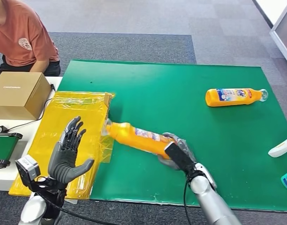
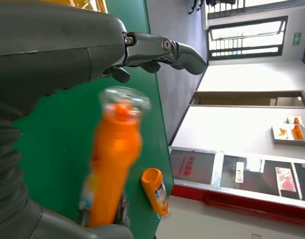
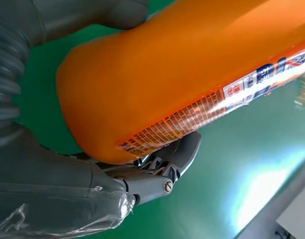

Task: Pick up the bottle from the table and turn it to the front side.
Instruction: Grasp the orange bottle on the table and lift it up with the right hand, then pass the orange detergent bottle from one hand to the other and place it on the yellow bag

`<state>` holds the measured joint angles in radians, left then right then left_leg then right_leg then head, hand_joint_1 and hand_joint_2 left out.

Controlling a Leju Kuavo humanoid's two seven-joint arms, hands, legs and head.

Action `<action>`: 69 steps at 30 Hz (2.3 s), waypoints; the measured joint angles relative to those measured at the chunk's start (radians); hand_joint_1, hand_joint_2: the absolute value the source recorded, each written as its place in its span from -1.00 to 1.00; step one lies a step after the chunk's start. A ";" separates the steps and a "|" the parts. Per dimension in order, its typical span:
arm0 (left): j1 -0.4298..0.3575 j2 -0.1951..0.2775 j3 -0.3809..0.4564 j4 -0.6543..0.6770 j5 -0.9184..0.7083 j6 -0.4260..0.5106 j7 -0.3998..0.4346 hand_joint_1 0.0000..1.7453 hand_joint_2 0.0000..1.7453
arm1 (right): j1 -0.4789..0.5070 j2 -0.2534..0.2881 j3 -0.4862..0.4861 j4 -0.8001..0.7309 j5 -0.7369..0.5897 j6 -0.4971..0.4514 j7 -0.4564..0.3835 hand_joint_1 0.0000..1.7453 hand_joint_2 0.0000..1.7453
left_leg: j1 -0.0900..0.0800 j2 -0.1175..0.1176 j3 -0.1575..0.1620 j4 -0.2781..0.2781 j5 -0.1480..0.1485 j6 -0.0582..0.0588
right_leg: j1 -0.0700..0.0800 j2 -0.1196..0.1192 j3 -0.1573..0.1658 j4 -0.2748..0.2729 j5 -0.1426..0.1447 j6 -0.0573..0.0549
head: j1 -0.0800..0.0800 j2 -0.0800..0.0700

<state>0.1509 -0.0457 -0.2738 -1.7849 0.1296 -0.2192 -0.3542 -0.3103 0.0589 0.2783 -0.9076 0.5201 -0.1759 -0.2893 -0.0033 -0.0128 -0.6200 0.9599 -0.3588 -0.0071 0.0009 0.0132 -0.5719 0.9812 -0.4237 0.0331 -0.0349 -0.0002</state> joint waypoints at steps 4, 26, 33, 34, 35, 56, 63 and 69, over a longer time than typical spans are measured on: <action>0.005 0.002 0.001 0.000 0.008 0.009 -0.009 -1.00 1.00 | 0.026 0.004 -0.061 -0.128 -0.148 0.064 -0.009 1.00 1.00 | 0.000 0.000 -0.001 0.000 0.000 0.000 | 0.000 0.000 -0.001 0.000 0.000 0.000 | 0.000 0.000; 0.003 0.001 0.013 -0.002 0.160 -0.013 0.023 -1.00 1.00 | 0.078 0.019 -0.084 -0.288 -0.277 0.130 -0.048 1.00 1.00 | 0.000 0.000 -0.002 0.000 0.000 0.000 | 0.000 0.000 -0.002 0.000 -0.001 0.000 | 0.000 0.000; -0.070 -0.016 0.000 0.079 0.453 -0.110 0.174 -1.00 1.00 | 0.088 0.051 0.043 -0.296 -0.104 0.021 -0.103 1.00 1.00 | 0.000 0.000 -0.002 0.000 0.000 0.000 | 0.000 0.000 -0.002 0.000 -0.001 0.000 | 0.000 0.000; -0.082 -0.016 -0.009 0.090 0.460 -0.110 0.177 -1.00 1.00 | 0.089 0.056 0.061 -0.294 -0.105 0.015 -0.112 1.00 1.00 | 0.000 0.000 -0.002 0.000 0.000 0.000 | 0.000 0.000 -0.002 0.000 -0.001 0.000 | 0.000 0.000; -0.092 -0.016 -0.017 0.097 0.464 -0.110 0.179 -1.00 1.00 | 0.090 0.059 0.077 -0.292 -0.109 0.009 -0.119 1.00 1.00 | 0.000 0.000 -0.002 0.000 0.000 0.000 | 0.000 0.000 -0.002 0.000 -0.001 0.000 | 0.000 0.000; -0.147 0.001 -0.093 0.136 0.471 -0.116 0.184 -1.00 1.00 | 0.106 0.066 0.190 -0.291 -0.037 -0.062 -0.143 1.00 1.00 | 0.000 0.000 -0.002 0.000 0.000 0.000 | 0.000 0.000 -0.003 0.000 -0.001 0.000 | 0.000 0.000; -0.182 0.021 -0.137 0.157 0.431 -0.132 0.206 -1.00 1.00 | 0.090 0.069 0.240 -0.281 0.045 -0.090 -0.112 1.00 1.00 | 0.000 0.000 -0.002 0.000 0.000 0.000 | 0.000 0.000 -0.003 0.000 -0.001 0.000 | 0.000 0.000; -0.254 0.066 -0.187 0.196 0.345 -0.173 0.211 -1.00 1.00 | 0.060 0.069 0.261 -0.242 0.059 -0.091 -0.086 1.00 1.00 | 0.000 0.000 -0.002 0.000 0.000 0.000 | 0.000 0.000 -0.002 0.000 0.000 0.000 | 0.000 0.000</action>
<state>-0.1026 0.0204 -0.4606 -1.5887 0.4745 -0.3926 -0.1432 -0.2504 0.1278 0.5396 -1.1497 0.5793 -0.2666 -0.3757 -0.0032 -0.0127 -0.6223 0.9599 -0.3585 -0.0073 0.0011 0.0131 -0.5741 0.9814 -0.4242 0.0331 -0.0348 -0.0003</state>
